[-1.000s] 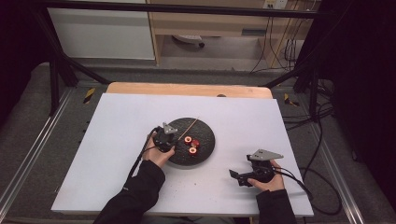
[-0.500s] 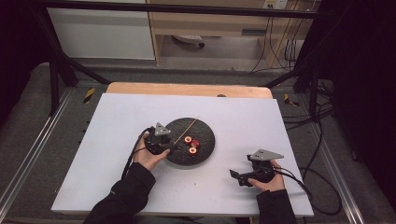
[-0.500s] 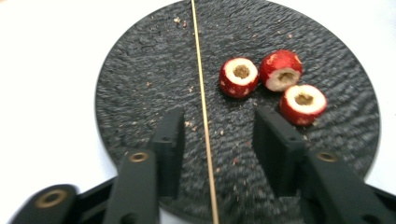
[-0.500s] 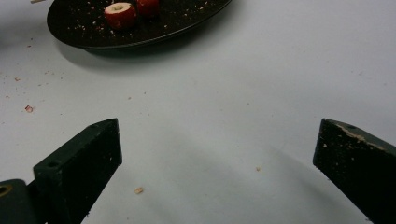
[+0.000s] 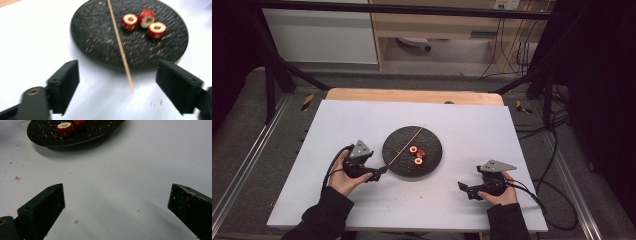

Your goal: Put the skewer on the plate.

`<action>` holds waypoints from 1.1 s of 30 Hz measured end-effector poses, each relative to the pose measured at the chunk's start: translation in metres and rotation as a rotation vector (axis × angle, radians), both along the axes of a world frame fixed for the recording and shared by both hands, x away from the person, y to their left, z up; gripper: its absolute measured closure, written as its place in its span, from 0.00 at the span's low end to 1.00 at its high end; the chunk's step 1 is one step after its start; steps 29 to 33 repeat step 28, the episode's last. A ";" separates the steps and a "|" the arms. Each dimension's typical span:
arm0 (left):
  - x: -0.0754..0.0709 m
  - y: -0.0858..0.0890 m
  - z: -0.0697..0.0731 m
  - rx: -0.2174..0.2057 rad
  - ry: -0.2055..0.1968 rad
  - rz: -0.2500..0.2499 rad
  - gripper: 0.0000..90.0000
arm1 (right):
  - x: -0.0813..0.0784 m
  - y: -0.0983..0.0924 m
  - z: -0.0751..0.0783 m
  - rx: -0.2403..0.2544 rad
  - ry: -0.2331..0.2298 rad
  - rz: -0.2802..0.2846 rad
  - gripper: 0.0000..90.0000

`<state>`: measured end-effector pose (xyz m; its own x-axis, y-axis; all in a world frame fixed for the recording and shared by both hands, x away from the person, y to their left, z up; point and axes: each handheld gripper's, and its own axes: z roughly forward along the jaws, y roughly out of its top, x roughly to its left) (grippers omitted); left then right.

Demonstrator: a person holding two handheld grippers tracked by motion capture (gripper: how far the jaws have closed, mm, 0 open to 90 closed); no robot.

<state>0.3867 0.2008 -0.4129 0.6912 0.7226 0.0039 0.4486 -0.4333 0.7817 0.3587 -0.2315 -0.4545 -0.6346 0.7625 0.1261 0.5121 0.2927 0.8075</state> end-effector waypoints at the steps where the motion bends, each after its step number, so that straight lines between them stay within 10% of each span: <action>1: -0.003 0.005 -0.001 0.001 -0.006 0.005 0.18 | 0.000 0.000 0.000 0.000 0.002 -0.002 0.02; 18: -0.041 0.066 -0.029 -0.012 -0.034 0.057 0.06 | -0.002 0.001 0.000 -0.003 0.012 0.007 0.01; 33: -0.043 0.077 -0.034 -0.037 -0.023 0.066 0.07 | -0.002 0.002 -0.002 -0.009 0.030 0.021 0.01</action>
